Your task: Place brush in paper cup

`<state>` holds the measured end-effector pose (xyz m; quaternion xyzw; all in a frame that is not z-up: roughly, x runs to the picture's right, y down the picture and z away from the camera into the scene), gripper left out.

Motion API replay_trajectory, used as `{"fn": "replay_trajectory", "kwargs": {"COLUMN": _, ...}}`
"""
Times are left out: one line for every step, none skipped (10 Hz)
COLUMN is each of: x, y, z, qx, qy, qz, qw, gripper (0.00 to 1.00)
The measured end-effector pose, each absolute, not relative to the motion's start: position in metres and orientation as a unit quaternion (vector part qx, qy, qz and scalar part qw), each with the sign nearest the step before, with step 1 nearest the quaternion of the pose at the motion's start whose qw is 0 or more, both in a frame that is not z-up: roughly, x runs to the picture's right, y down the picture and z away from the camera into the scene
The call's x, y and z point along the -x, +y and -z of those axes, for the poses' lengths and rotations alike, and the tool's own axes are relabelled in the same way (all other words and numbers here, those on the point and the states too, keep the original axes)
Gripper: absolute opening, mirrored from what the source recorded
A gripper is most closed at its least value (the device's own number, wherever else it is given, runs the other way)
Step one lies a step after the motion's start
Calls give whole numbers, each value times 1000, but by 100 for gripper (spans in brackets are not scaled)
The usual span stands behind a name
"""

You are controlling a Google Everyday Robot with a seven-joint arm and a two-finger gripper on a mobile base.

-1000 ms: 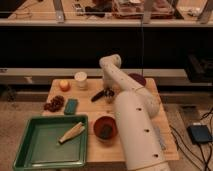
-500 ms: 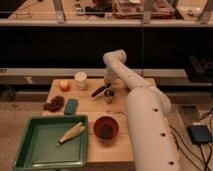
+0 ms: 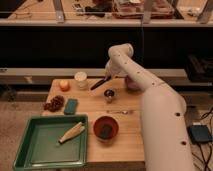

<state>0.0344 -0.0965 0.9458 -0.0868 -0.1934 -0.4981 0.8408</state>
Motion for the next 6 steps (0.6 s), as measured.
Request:
{"fn": "replay_trajectory", "kwargs": {"x": -30, "y": -97, "z": -940, "qx": 78, "qy": -202, "qz": 499, "qw": 839, "gripper": 0}}
{"fn": "replay_trajectory", "kwargs": {"x": -30, "y": -97, "z": -935, "qx": 71, "qy": -209, "qz": 498, "qw": 839, "gripper": 0}}
{"fn": "replay_trajectory", "kwargs": {"x": -29, "y": -96, "z": -929, "qx": 64, "qy": -218, "qz": 496, "qw": 838, "gripper": 0}}
{"fn": "replay_trajectory", "kwargs": {"x": -28, "y": -96, "z": -918, "qx": 52, "qy": -231, "qz": 496, "qw": 836, "gripper": 0}}
{"fn": "replay_trajectory", "kwargs": {"x": -26, "y": -96, "z": -907, "qx": 41, "qy": -244, "qz": 496, "qw": 833, "gripper": 0}}
{"fn": "replay_trajectory", "kwargs": {"x": -23, "y": -95, "z": -899, "qx": 32, "qy": -256, "qz": 495, "qw": 829, "gripper": 0}}
